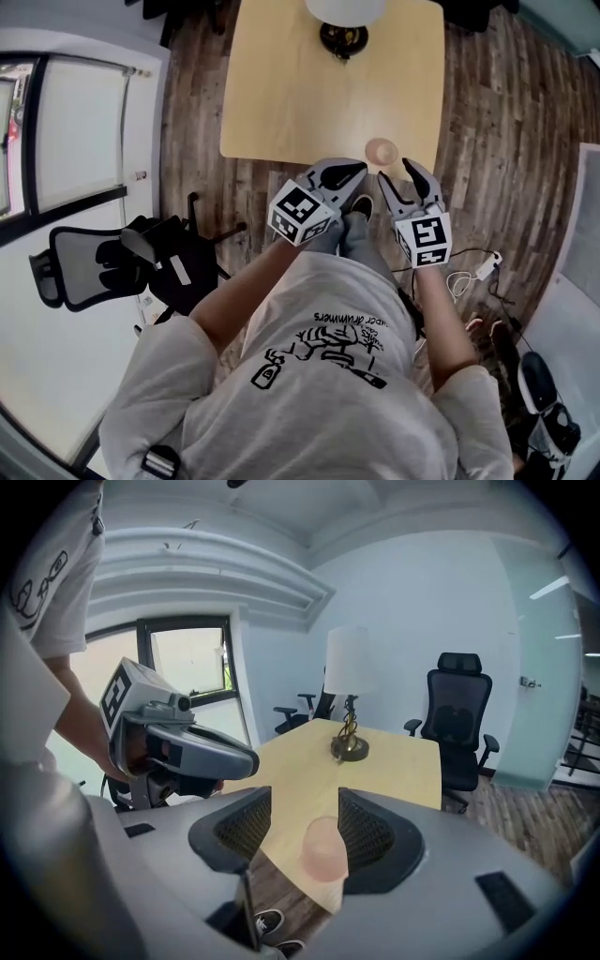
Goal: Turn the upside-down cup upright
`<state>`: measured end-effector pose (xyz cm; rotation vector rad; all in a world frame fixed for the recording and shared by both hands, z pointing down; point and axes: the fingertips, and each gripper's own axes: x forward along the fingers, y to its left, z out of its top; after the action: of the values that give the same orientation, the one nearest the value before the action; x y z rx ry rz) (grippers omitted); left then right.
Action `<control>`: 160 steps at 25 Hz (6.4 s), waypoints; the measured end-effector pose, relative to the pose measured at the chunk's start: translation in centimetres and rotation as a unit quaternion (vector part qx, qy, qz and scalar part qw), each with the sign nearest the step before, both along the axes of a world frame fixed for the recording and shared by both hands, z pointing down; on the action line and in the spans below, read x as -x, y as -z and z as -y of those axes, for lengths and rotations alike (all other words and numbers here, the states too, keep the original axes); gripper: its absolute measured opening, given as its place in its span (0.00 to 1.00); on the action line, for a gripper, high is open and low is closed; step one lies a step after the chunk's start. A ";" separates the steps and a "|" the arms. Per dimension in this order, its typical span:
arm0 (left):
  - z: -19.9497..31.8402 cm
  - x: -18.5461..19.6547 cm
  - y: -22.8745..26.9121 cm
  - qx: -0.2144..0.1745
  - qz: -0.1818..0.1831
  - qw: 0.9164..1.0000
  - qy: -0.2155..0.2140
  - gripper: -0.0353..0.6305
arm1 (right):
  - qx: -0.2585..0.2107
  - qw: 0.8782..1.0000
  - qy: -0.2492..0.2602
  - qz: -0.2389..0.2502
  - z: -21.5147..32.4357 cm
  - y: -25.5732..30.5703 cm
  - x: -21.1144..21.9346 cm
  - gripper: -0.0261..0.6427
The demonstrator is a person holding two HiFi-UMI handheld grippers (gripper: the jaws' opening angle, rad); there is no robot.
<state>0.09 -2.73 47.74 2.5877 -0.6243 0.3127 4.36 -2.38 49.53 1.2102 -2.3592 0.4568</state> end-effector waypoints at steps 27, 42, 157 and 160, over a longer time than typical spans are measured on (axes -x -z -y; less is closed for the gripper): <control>2.6 -0.8 -8.2 0.049 0.026 0.998 -0.007 0.07 | 0.077 0.992 0.058 -0.081 3.8 -11.9 0.3 0.49; 2.1 0.3 -4.4 0.053 -0.010 0.999 -0.001 0.07 | 0.069 0.995 -0.016 0.066 4.6 -4.0 -1.9 0.49; 0.6 -4.7 6.7 -0.021 -0.072 0.993 -0.094 0.60 | -0.070 0.990 0.080 0.094 -0.5 3.8 -0.4 0.55; 0.4 -5.0 6.2 -0.024 -0.068 0.992 -0.099 0.60 | -0.067 0.990 0.083 0.092 -0.5 3.3 -0.1 0.55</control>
<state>5.05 -3.17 41.51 2.6945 -0.3309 0.1832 4.50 -1.84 46.28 1.0567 -2.6604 0.3751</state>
